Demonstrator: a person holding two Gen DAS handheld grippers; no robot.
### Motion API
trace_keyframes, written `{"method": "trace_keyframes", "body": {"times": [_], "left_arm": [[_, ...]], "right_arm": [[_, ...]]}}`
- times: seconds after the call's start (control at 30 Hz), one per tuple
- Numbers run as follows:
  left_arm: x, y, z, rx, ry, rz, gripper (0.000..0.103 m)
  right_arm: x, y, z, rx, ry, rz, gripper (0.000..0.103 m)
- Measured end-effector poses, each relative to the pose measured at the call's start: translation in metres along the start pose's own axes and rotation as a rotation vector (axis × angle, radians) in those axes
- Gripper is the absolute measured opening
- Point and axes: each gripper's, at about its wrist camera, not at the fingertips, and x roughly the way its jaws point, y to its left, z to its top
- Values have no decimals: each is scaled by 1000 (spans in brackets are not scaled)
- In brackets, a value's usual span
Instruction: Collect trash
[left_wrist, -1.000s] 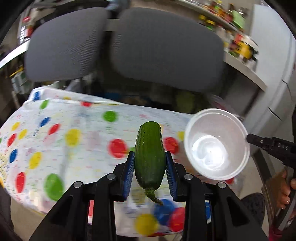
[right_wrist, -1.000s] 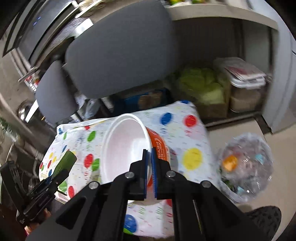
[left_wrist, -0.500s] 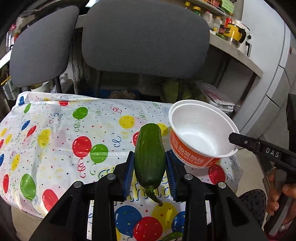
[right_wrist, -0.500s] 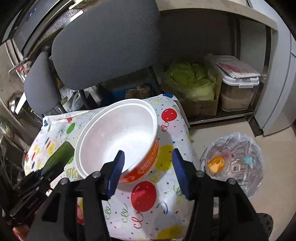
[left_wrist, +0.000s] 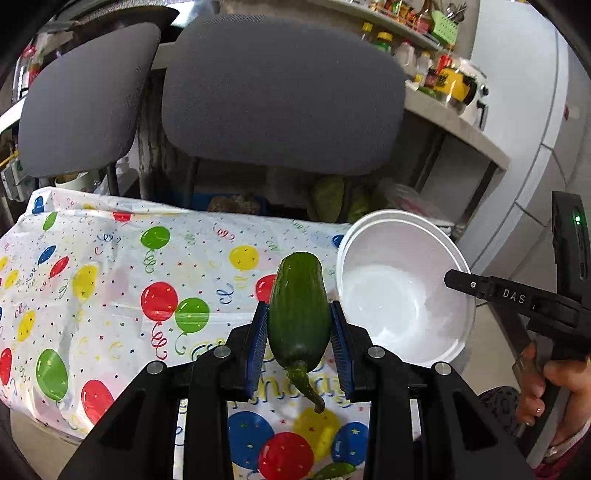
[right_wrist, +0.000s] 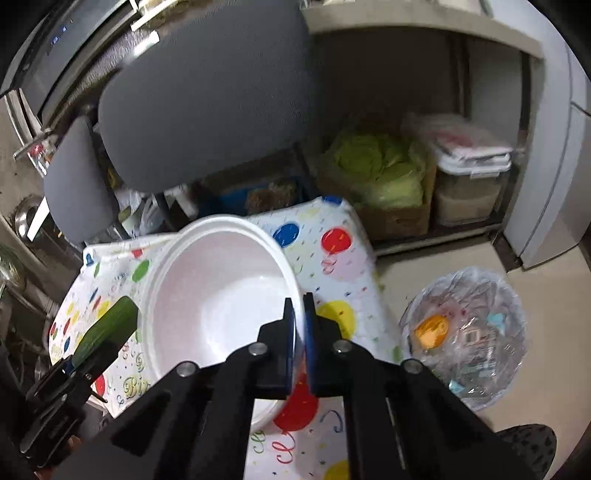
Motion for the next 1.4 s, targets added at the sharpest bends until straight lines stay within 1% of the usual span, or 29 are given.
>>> {"method": "trace_keyframes", "body": {"times": [0.13,0.23,0.37,0.47,0.57,0.7,0.73,0.77,0.8,0.9,1.1,1.13,1.17,1.2,1.23,1.27,1.4], "left_arm": [[-13,-17,3,36,-24,-51,34],[-12,-43,8,79,-27,-110,34],[2,-90,10,151,-8,-184,34],[25,-135,10,197,36,-259,34],[45,-167,7,231,73,-293,34],[63,-198,9,261,98,-321,34],[68,-204,10,265,101,-323,34],[71,-207,10,269,103,-325,34],[76,-212,11,275,106,-328,34],[93,-228,10,296,119,-337,34],[139,-263,4,344,183,-359,35],[147,-269,2,357,205,-358,36],[152,-274,0,368,213,-353,41],[157,-278,-2,382,210,-336,57],[159,-281,-2,388,199,-331,64],[160,-282,-2,387,188,-336,68],[164,-278,3,369,190,-312,68]], "right_arm": [[-30,-22,-1,53,-37,14,6],[-55,-49,-4,96,-74,-10,6],[-88,-100,-11,160,-120,-96,6],[-101,-140,-19,217,-128,-163,6],[-97,-178,-27,282,-110,-198,6],[-75,-215,-26,349,-73,-205,6],[-69,-223,-25,371,-70,-199,8],[-65,-228,-24,383,-65,-196,12],[-59,-235,-22,391,-60,-185,14],[-45,-248,-17,401,-42,-182,14],[-48,-262,-15,399,-62,-179,14],[-49,-264,-15,400,-64,-180,14],[-50,-266,-16,400,-67,-182,14],[-52,-268,-16,401,-70,-180,14],[-53,-270,-17,401,-73,-182,14],[-54,-271,-18,399,-74,-184,14],[-56,-272,-21,400,-73,-171,14]]}}
